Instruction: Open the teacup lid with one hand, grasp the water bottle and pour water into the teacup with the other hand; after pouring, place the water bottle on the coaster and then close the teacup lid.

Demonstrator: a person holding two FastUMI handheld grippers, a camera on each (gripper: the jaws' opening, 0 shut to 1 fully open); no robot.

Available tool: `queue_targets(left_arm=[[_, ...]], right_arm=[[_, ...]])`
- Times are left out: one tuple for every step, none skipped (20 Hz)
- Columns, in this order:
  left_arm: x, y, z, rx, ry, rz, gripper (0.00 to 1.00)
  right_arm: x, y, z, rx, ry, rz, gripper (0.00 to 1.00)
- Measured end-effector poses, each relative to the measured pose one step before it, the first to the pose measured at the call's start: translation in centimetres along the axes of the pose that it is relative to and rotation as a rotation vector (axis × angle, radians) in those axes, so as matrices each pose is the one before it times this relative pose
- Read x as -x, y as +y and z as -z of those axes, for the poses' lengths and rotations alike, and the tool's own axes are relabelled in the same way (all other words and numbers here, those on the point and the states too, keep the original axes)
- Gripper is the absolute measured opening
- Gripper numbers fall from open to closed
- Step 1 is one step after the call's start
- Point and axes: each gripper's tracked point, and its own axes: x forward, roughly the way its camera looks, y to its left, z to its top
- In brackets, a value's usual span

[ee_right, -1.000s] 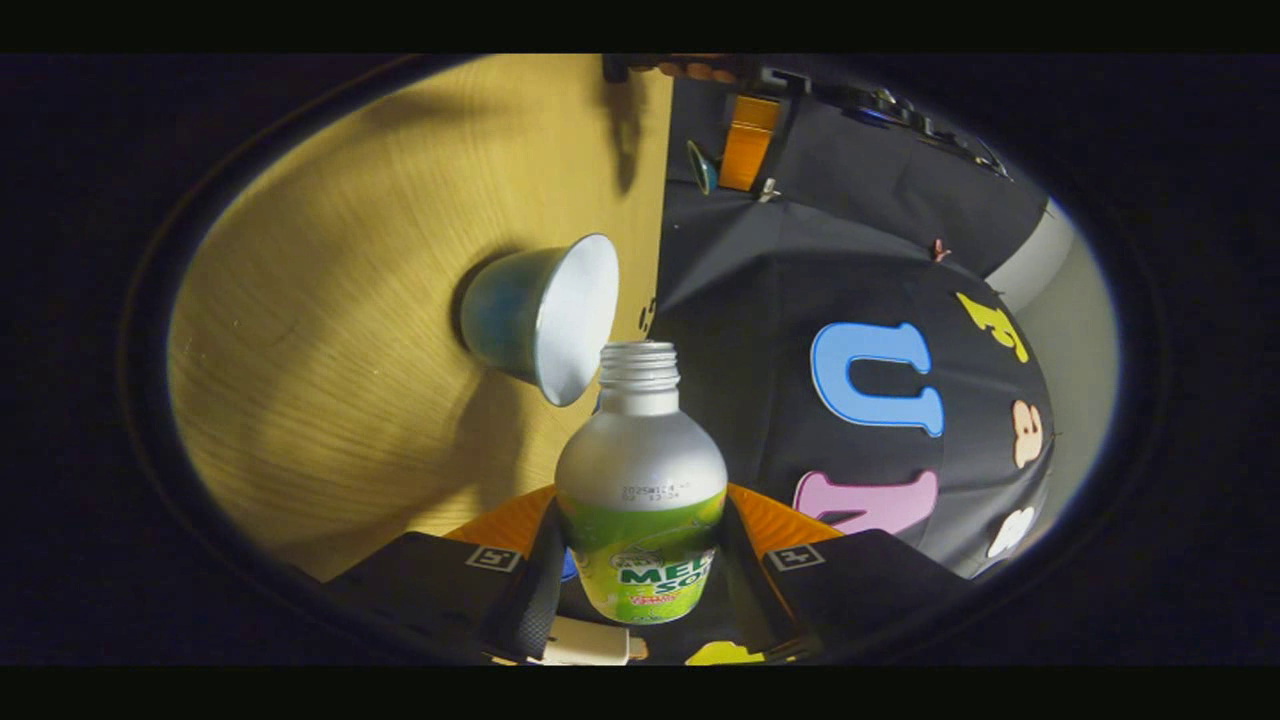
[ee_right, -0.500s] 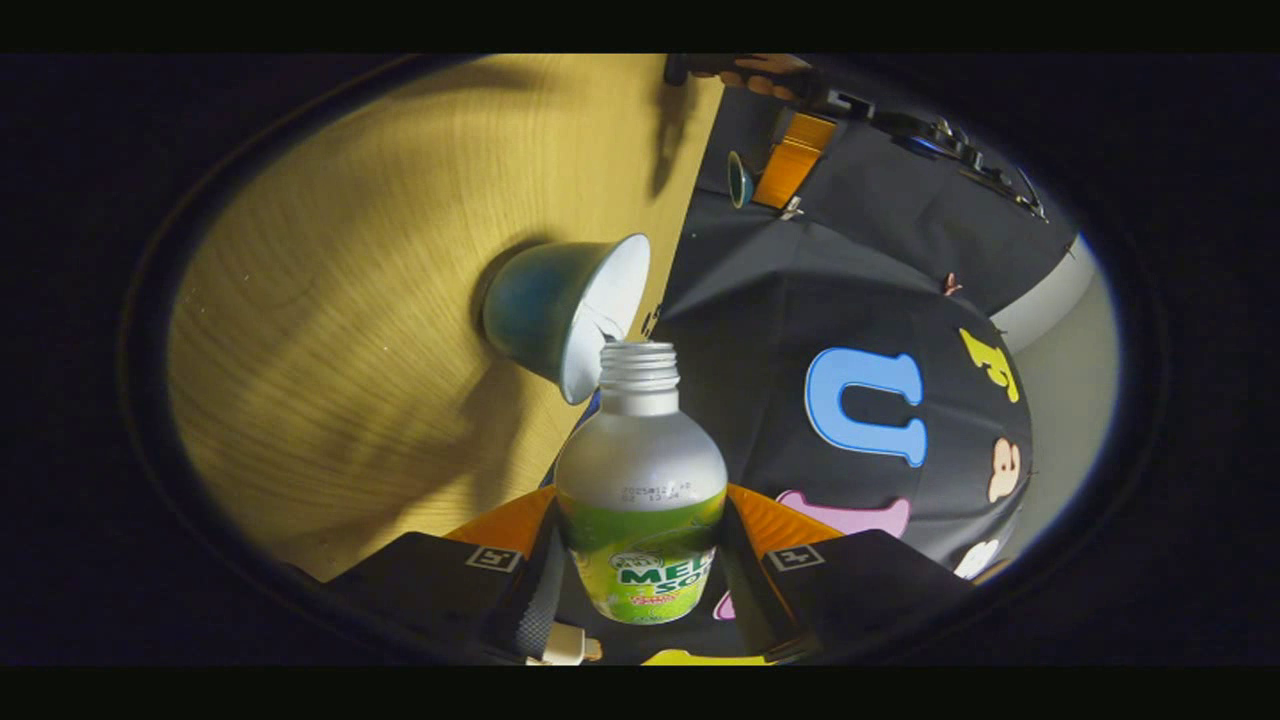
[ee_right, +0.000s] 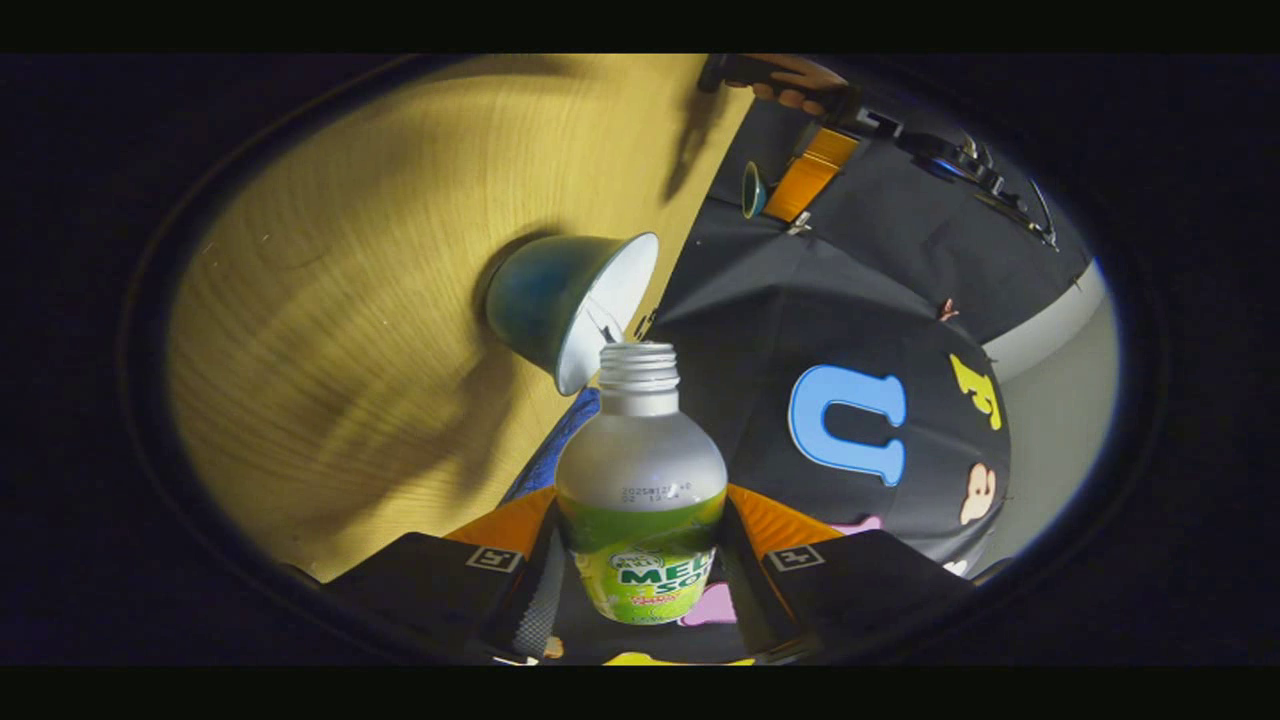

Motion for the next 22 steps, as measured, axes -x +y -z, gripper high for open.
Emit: queue_targets(left_arm=[[-0.116,-0.018,0.008,-0.00015,-0.00025,-0.00033,0.28],[-0.040,-0.042,0.026,-0.00020,0.00006,0.00005,0.28],[0.092,0.039,-0.043,0.00002,-0.00025,0.00008,0.28],[-0.015,-0.008,-0.016,0.00015,0.00030,0.00000,0.28],[-0.007,-0.047,0.080,0.00007,-0.00018,0.00167,0.28],[-0.104,-0.047,-0.044,0.00006,0.00004,0.00189,0.28],[0.061,0.049,0.000,0.00001,0.00043,0.00022,0.28],[0.074,0.017,-0.056,0.00003,-0.00011,0.00011,0.28],[-0.010,-0.048,0.051,0.00011,0.00001,0.00003,0.28],[-0.046,-0.011,-0.003,0.00008,0.00033,0.00011,0.28],[-0.021,0.007,0.025,0.00026,0.00000,0.00114,0.28],[-0.032,-0.162,0.022,0.00011,0.00057,0.00425,0.28],[0.123,0.010,-0.083,0.00017,-0.00007,0.00193,0.28],[0.057,-0.030,-0.026,-0.00021,-0.00047,0.00123,0.28],[-0.112,-0.061,0.083,-0.00010,0.00042,0.00187,0.28],[0.050,-0.010,-0.029,0.00014,-0.00045,0.00022,0.28],[0.041,0.026,-0.012,-0.00013,0.00012,0.00018,0.28],[-0.013,0.006,-0.030,0.00011,-0.00095,0.00000,0.28],[0.054,-0.003,0.048,-0.00018,0.00037,0.00026,0.28],[-0.043,-0.036,-0.076,-0.00017,-0.00008,0.00047,0.28],[-0.030,0.000,0.125,0.00026,-0.00014,0.00130,0.28],[-0.026,-0.026,-0.049,0.00005,0.00038,0.00132,0.28]], right_arm=[[-0.030,-0.115,0.384,-0.00052,0.00818,-0.00051,0.73],[0.012,-0.162,0.263,-0.00245,0.00441,-0.00071,0.73],[-0.216,-0.259,0.181,0.00232,0.00415,0.00588,0.73],[0.047,-0.168,0.260,0.00600,0.00546,0.00365,0.73],[0.057,-0.417,0.200,0.01300,0.00308,0.01109,0.73],[0.099,-0.448,0.211,0.01690,-0.00055,0.01005,0.73],[-0.033,-0.441,0.080,0.01682,-0.00033,0.00861,0.73],[0.061,-0.257,0.098,0.00907,-0.00105,0.00354,0.73],[-0.046,-0.158,0.189,0.00406,0.00166,0.00156,0.73],[0.007,-0.155,0.039,0.00351,-0.00018,0.00001,0.73],[-0.094,-0.166,-0.086,0.00909,-0.00261,0.00178,0.73],[-0.145,-0.304,-0.165,0.01283,-0.00368,0.00339,0.73],[-0.089,-0.144,-0.090,0.01144,-0.00429,0.00159,0.73],[-0.051,-0.059,-0.054,0.00933,-0.00337,0.00231,0.73],[-0.018,-0.204,-0.113,0.01004,-0.00413,0.00188,0.73],[-0.095,-0.244,-0.090,0.01405,-0.00631,0.00358,0.73],[-0.097,-0.266,-0.159,0.01191,-0.00482,0.00384,0.73],[-0.086,-0.336,-0.058,0.00569,-0.00180,0.00454,0.73],[-0.084,-0.166,-0.013,0.00275,-0.00265,-0.00049,0.73],[-0.052,-0.145,0.007,0.00817,-0.00114,-0.00177,0.73],[-0.050,-0.162,0.041,0.01415,-0.00243,0.00342,0.73],[-0.146,-0.426,-0.083,0.01742,-0.00482,0.00510,0.73]])
